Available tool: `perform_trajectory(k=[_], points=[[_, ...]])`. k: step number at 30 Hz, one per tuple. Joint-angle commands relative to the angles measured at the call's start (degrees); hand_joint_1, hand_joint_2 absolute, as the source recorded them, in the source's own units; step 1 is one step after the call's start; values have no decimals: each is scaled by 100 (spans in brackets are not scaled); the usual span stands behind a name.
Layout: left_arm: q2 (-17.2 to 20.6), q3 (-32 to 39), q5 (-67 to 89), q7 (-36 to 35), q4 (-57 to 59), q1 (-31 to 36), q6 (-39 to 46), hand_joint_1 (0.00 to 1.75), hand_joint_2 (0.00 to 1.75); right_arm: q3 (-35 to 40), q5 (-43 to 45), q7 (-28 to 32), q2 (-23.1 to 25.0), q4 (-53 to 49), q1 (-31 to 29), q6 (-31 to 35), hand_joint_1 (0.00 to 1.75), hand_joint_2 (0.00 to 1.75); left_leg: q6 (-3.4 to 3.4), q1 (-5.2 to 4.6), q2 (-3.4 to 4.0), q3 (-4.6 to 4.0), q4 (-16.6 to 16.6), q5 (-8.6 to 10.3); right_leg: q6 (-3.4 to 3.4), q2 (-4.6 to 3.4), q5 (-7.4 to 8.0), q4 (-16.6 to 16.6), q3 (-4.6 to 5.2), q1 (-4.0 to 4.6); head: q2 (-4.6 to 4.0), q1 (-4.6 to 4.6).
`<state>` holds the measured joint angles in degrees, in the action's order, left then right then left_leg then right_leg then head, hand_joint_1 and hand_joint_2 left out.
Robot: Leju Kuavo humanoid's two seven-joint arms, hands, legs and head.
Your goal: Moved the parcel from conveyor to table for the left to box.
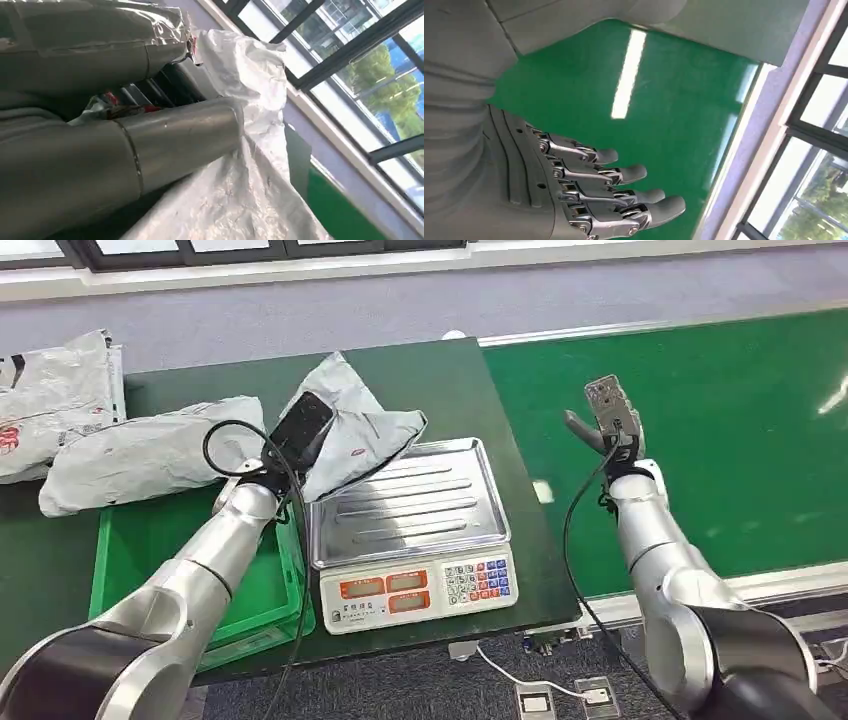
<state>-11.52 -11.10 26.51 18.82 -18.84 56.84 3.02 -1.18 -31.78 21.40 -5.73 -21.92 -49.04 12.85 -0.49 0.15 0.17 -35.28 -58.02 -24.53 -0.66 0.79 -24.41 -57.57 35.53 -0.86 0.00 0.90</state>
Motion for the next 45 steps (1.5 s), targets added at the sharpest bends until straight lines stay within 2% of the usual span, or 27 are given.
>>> perform_trajectory(k=[1, 5, 8, 11, 15, 25, 28, 31, 35, 36, 37, 40, 45], points=[[-114, 587, -261, 261, 170, 482, -142, 175, 0, 188, 44, -44, 13, 279, -195, 55, 0, 175, -1, 3, 7, 9, -2, -7, 4, -13, -3, 1, -7, 3, 0, 0], [-151, 556, -316, 144, 106, 708, -129, 175, 0, 168, 47, -18, 11, 330, -202, 62, 0, 175, -1, 6, -4, -6, -10, -4, 4, -1, -3, -4, 4, 6, 0, 0], [-139, 600, -418, 217, 96, 790, -181, 175, 0, 181, 21, -78, 51, 345, -237, 45, 0, 175, -1, 7, 5, 15, -1, -9, 7, -14, -4, 6, -15, 7, 0, 0], [-142, 563, -412, 345, 25, 820, 77, 175, 0, 176, 8, -69, 84, 339, -188, 79, 0, 175, -2, 7, 5, 2, -7, -7, 5, -11, -2, 0, -2, 7, 0, 0], [-173, 949, -993, 967, -143, 822, 109, 175, 0, 172, -21, -81, 106, 368, -174, 93, 0, 175, -2, 8, 3, 2, -5, -6, 5, -8, -1, 2, -4, 8, 0, 0], [-162, 917, -995, 964, -122, 889, 51, 175, 0, 188, -41, -100, 110, 381, -202, 72, 0, 175, -1, 7, 8, 16, 0, -10, 6, -16, -3, 7, -16, 7, 0, 0], [-132, 927, -1231, 767, -67, 1135, -257, 175, 0, 179, -53, -61, 115, 393, -212, 42, 0, 175, -2, 5, 7, 9, -4, -9, 6, -14, -4, 0, -8, 5, 0, 0], [-97, 848, -1185, 441, 6, 1229, -206, 175, 0, 183, -65, -98, 163, 422, -269, 50, 0, 175, -2, 11, 8, 5, -12, -13, 7, -16, -5, -2, -7, 11, 0, 0], [184, 559, -696, -531, 336, 1278, 785, 175, 0, 163, -77, -167, 152, 438, -276, 75, 0, 175, -1, 2, 14, 9, -1, -7, 5, -19, -1, 0, -5, 2, 0, 2], [397, -21, 75, -980, 454, 1320, 1580, 175, 0, 158, -78, -143, 145, 428, -232, 68, 0, 175, -3, 2, 19, 16, 1, -9, 6, -26, -1, 1, -10, 1, 0, 2], [499, 4, 92, -1163, 481, 1342, 1530, 175, 0, 154, -80, -128, 141, 424, -198, 70, 0, 175, -4, 3, 22, 23, 4, -11, 8, -31, -2, 4, -16, 3, 0, 0], [856, 524, -243, -1550, 519, 1338, 2024, 175, 0, 100, -41, -51, 110, 406, -102, 89, 0, 175, -5, 6, 27, 25, 6, -10, 10, -35, 0, 6, -15, 7, 0, 0], [1224, 1545, -958, -969, 487, 1120, 2520, 175, 0, 73, -17, -8, 81, 439, -118, 44, 0, 175, -5, 0, 33, 17, 5, -5, 7, -40, 0, -1, -1, 6, 0, 0]])
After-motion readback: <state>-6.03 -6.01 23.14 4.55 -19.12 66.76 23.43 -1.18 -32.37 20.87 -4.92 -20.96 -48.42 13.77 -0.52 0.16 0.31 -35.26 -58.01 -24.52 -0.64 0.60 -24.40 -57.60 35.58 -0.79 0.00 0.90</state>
